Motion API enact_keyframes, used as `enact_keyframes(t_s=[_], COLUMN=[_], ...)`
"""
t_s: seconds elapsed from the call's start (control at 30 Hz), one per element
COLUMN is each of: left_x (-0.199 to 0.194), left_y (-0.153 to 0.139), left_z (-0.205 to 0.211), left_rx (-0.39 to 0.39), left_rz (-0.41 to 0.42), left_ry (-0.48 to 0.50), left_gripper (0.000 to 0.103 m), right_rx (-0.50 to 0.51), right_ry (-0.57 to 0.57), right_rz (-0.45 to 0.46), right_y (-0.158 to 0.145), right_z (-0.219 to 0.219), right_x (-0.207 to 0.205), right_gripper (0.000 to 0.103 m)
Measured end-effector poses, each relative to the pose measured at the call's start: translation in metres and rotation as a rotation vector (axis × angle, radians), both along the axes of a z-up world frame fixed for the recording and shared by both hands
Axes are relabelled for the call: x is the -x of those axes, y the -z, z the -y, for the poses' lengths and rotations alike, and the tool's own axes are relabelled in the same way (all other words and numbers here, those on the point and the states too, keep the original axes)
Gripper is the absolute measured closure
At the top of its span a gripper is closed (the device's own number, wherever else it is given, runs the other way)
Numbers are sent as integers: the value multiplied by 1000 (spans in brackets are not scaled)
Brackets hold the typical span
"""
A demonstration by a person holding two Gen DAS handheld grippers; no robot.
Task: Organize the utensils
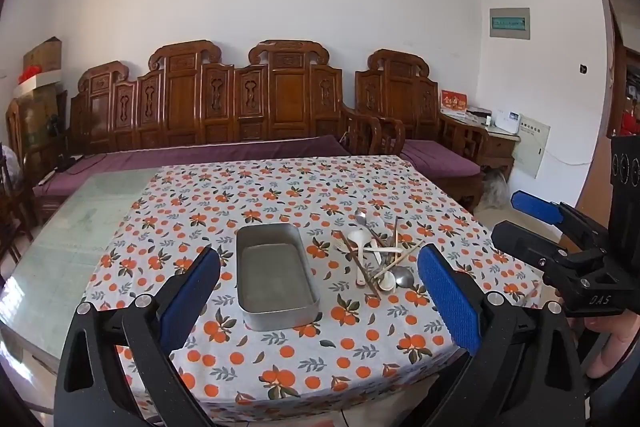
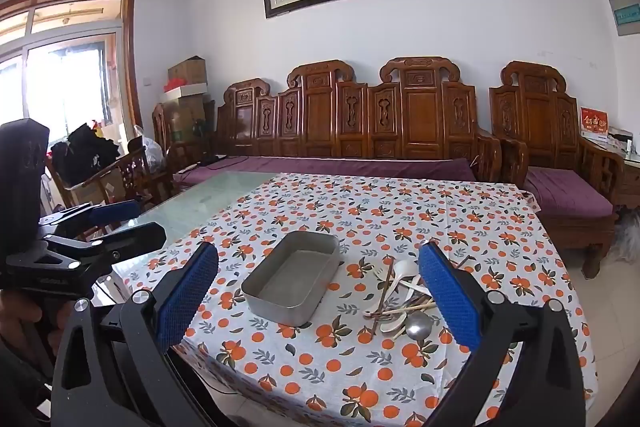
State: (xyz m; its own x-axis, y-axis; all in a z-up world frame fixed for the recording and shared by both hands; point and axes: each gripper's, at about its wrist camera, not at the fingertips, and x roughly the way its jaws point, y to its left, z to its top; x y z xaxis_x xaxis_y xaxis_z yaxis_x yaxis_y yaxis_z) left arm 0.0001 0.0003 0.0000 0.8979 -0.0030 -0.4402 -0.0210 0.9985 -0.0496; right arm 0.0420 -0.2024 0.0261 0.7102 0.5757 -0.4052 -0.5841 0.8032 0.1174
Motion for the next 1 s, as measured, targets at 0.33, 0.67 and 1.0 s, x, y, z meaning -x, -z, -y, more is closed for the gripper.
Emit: enact_keyframes(t_s=[0.33,0.67,1.0], left_x=[0,2,3], left_y=[-1,-7,-8], left_z=[-2,5,5], left_rx=[0,-8,-12], left_rz=[4,19,29], left_ry=[1,7,9], left_gripper=[8,8,8], right_rx=[-11,-12,-12], right_ry=[1,1,0], right_rz=[0,-3,-4], right_y=[-1,-2,-3], right_z=[0,1,1], right_x=[-1,-2,-4], right_gripper=[3,3,3])
